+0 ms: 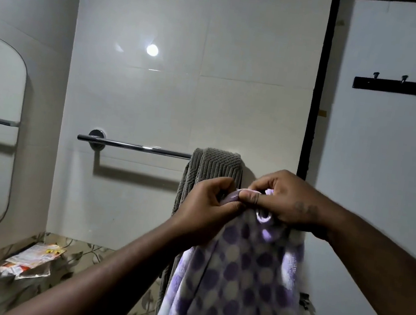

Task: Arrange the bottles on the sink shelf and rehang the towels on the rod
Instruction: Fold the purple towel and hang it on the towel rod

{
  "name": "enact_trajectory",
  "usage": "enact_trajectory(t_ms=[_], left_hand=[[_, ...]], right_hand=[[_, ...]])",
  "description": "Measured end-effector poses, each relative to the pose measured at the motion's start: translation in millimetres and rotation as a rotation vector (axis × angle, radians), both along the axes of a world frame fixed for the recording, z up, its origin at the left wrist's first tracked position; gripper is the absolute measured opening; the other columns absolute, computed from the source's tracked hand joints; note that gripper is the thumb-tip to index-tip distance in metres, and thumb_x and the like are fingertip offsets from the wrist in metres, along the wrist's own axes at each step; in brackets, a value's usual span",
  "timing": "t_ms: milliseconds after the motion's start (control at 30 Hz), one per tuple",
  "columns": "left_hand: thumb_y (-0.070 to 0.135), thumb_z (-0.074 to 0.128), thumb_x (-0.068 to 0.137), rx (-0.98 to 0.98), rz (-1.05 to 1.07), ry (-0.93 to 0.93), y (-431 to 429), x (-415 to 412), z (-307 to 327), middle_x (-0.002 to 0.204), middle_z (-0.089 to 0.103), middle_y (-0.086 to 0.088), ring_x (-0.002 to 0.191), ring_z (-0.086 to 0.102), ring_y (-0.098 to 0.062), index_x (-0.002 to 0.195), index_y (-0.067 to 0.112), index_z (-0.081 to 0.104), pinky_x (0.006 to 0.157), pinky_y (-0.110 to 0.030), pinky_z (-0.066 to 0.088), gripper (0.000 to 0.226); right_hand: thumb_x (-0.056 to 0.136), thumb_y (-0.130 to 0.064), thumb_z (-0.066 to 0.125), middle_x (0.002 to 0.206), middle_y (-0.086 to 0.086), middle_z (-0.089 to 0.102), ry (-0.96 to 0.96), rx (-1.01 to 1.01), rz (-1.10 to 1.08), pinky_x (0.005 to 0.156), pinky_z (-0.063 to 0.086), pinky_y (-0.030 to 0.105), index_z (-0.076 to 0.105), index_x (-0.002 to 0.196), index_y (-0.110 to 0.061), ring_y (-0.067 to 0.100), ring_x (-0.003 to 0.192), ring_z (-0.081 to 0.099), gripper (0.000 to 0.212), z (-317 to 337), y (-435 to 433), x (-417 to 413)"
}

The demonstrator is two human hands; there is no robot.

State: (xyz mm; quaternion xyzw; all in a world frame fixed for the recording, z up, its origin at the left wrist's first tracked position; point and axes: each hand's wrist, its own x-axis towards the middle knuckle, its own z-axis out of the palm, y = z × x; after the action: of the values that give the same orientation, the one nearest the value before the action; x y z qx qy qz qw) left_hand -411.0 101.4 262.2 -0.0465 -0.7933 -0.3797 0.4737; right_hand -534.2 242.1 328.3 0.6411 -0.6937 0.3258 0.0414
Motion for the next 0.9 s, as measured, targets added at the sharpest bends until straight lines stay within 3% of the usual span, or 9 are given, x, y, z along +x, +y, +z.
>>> enact_trajectory(t_ms=[100,200,333,400,533,633,767,833,900], left_hand=[[0.023,0.074,0.093,0.128,-0.151,-0.091,-2.3,4.1,-5.2,0.074,0.054,-0.006,0.072,0.047,-0.016,0.080,0.001,0.061,0.060,-0.036,0.038,0.029],[0.027,0.068,0.098,0.334,-0.305,-0.191,1.2,9.9,-12.4,0.096,0.073,-0.016,0.086,0.064,-0.024,0.097,0.000,0.073,0.076,-0.036,0.054,0.027],[0.056,0.058,0.096,0.498,-0.333,-0.301,6.7,12.7,-16.9,0.108,0.074,-0.023,0.096,0.071,-0.034,0.101,0.005,0.077,0.091,-0.043,0.056,0.055],[0.063,0.042,0.101,0.688,-0.392,-0.317,12.1,14.6,-13.0,0.122,0.073,-0.021,0.115,0.069,-0.037,0.121,0.007,0.074,0.103,-0.045,0.053,0.067],[0.045,0.041,0.104,0.863,-0.510,-0.214,10.0,21.2,0.7,0.105,0.079,-0.014,0.090,0.076,-0.026,0.107,0.010,0.080,0.080,-0.030,0.058,0.053],[0.028,0.045,0.103,0.772,-0.499,-0.174,3.5,20.3,-2.1,0.084,0.079,-0.015,0.069,0.075,-0.023,0.081,0.010,0.083,0.064,-0.025,0.060,0.048],[0.009,0.066,0.093,0.422,-0.389,-0.231,1.1,18.3,-19.5,0.101,0.077,-0.023,0.083,0.076,-0.025,0.097,-0.001,0.078,0.078,-0.036,0.062,0.016],[0.014,0.077,0.086,0.173,-0.170,-0.150,-2.7,10.0,-25.3,0.104,0.077,-0.017,0.094,0.075,-0.032,0.100,0.002,0.078,0.083,-0.050,0.062,0.018],[0.035,0.079,0.078,-0.094,0.216,-0.037,-2.7,1.3,-26.6,0.088,0.069,-0.003,0.082,0.068,-0.026,0.086,0.013,0.076,0.071,-0.047,0.057,0.023]], right_hand=[[0.096,-0.035,0.066,0.069,0.013,0.067,-0.033,-0.123,0.069,0.060,0.051,0.034,0.071,0.077,-0.015,0.012,0.059,0.059,0.027,-5.4,-4.2,-0.4],[0.099,-0.031,0.061,0.054,-0.005,0.055,-0.155,-0.303,0.057,0.051,0.038,0.015,0.064,0.076,-0.011,0.003,0.048,0.048,0.031,-15.5,-14.8,0.6],[0.100,-0.027,0.061,0.061,0.004,0.055,-0.364,-0.380,0.065,0.051,0.037,0.023,0.064,0.088,-0.004,0.008,0.049,0.045,0.026,-23.6,-28.5,-0.6],[0.099,-0.026,0.063,0.071,0.010,0.060,-0.486,-0.369,0.111,0.060,0.042,0.028,0.064,0.090,-0.003,0.016,0.060,0.051,0.024,-22.3,-30.7,2.1],[0.095,-0.027,0.064,0.088,0.026,0.069,-0.688,-0.284,0.332,0.073,0.052,0.033,0.068,0.097,-0.004,0.024,0.075,0.062,0.023,-13.7,-24.7,8.2],[0.094,-0.031,0.067,0.091,0.031,0.066,-0.650,-0.270,0.381,0.074,0.049,0.036,0.067,0.097,-0.003,0.030,0.081,0.057,0.028,-10.9,-20.7,6.6],[0.088,-0.044,0.072,0.086,0.018,0.052,-0.612,-0.269,0.386,0.064,0.030,0.036,0.067,0.087,-0.014,0.031,0.081,0.041,0.030,-12.8,-21.0,1.4],[0.088,-0.044,0.072,0.086,0.017,0.053,-0.613,-0.273,0.393,0.066,0.031,0.040,0.066,0.086,-0.015,0.030,0.082,0.041,0.030,-15.0,-22.8,0.7],[0.088,-0.042,0.072,0.085,0.016,0.054,-0.618,-0.286,0.391,0.068,0.033,0.041,0.067,0.086,-0.015,0.029,0.082,0.043,0.028,-16.4,-25.4,1.2]])
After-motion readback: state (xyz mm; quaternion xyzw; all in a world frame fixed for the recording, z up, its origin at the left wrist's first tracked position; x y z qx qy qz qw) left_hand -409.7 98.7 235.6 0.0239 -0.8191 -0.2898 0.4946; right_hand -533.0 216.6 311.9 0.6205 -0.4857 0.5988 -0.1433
